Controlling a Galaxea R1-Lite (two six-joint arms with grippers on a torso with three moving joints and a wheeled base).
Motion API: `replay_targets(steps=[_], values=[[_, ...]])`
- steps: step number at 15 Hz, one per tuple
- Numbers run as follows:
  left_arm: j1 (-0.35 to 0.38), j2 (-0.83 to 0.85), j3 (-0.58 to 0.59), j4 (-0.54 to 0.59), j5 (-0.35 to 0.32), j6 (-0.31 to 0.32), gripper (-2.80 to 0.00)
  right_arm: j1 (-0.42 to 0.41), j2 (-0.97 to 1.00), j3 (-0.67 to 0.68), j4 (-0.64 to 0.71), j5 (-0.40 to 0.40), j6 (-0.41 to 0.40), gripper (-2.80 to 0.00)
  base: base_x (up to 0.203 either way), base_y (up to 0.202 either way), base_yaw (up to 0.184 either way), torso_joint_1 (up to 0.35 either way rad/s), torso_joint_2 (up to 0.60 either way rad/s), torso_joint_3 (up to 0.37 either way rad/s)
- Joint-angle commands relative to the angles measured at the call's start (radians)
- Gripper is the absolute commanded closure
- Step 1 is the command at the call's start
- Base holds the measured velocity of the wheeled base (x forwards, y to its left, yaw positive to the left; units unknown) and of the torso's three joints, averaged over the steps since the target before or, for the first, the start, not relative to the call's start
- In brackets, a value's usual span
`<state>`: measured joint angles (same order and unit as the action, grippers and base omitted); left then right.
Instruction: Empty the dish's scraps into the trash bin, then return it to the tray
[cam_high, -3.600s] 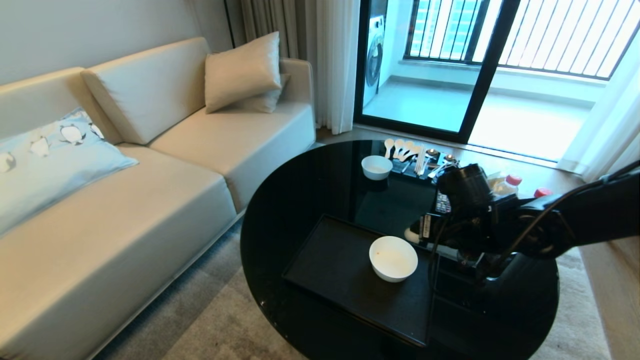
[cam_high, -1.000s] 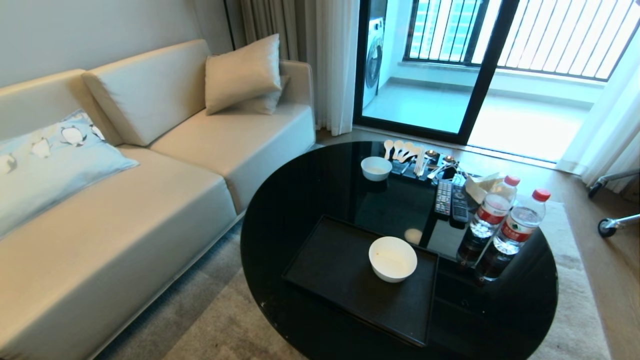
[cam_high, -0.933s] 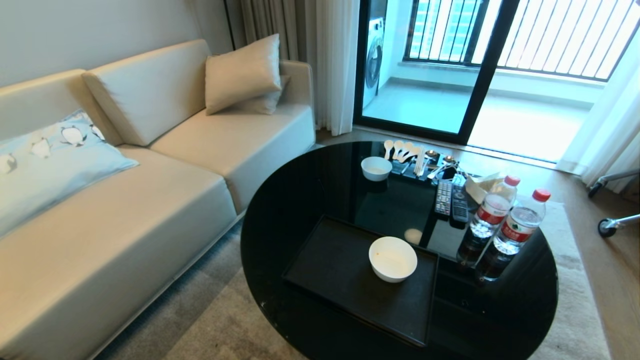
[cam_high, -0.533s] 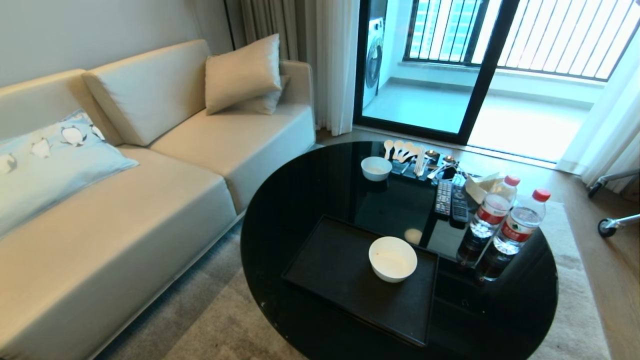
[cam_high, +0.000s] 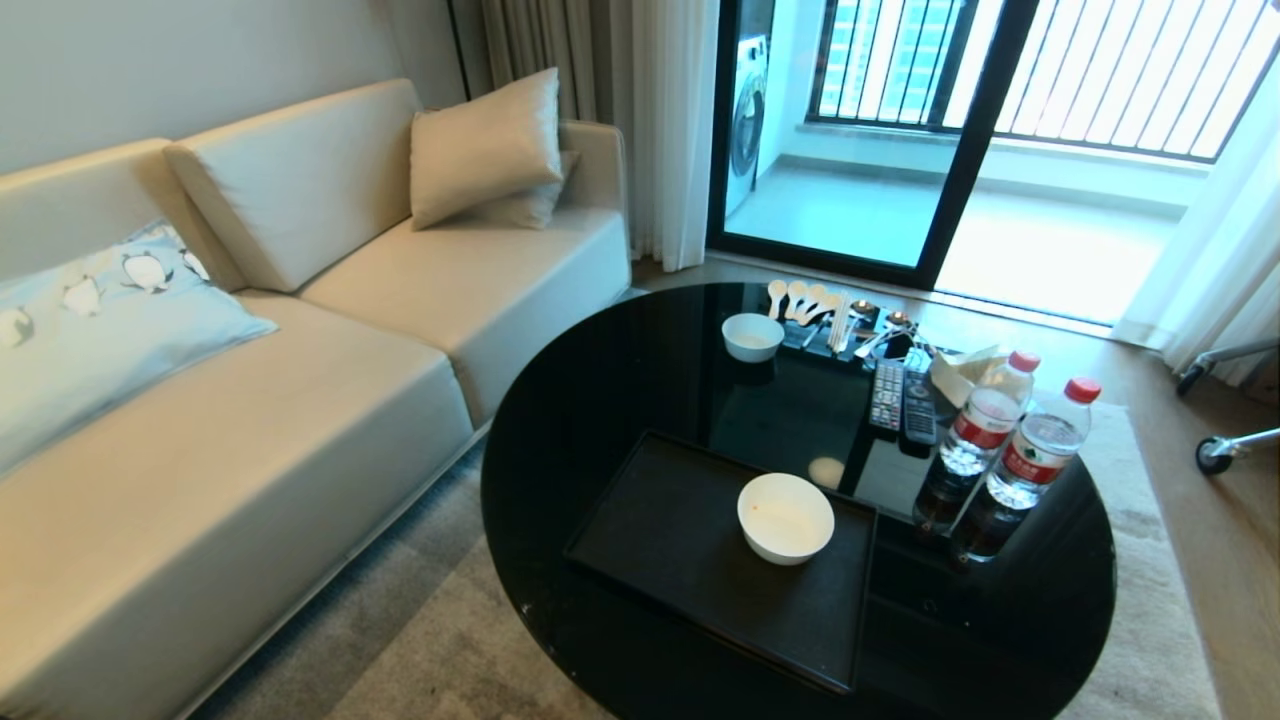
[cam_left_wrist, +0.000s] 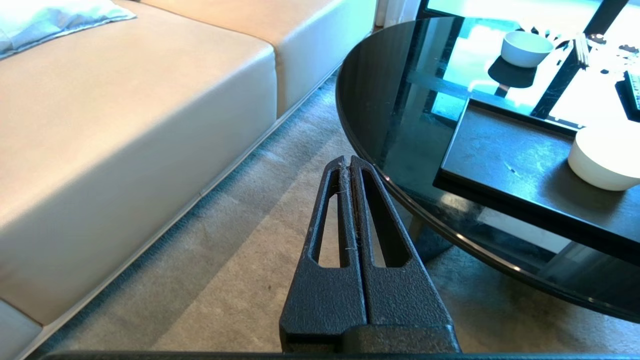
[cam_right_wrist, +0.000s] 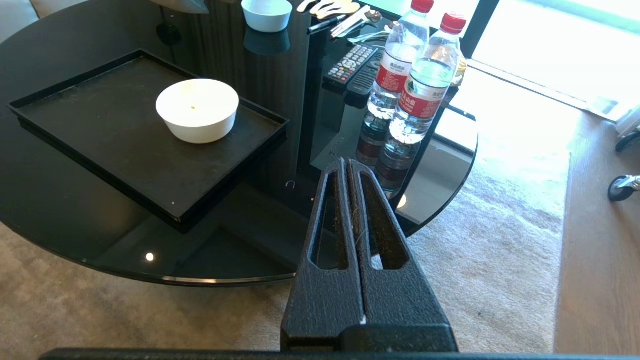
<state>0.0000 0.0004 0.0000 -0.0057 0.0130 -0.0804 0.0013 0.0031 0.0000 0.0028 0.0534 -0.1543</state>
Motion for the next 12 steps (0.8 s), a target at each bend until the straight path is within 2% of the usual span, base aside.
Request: replay_targets(steps=[1,12], values=[[0.0,0.0,0.0,0.0,0.001,-0.001,0.0,0.0,-0.003,0.0,0.0,0.0,0.0,0.0,0.0,0.0,0.0,0.0,0.0,0.0],[0.0,0.0,0.0,0.0,0.001,-0.001,0.0,0.0,-0.003,0.0,0.0,0.0,0.001,0.0,0.0,0.0,0.0,0.0,0.0,0.0]])
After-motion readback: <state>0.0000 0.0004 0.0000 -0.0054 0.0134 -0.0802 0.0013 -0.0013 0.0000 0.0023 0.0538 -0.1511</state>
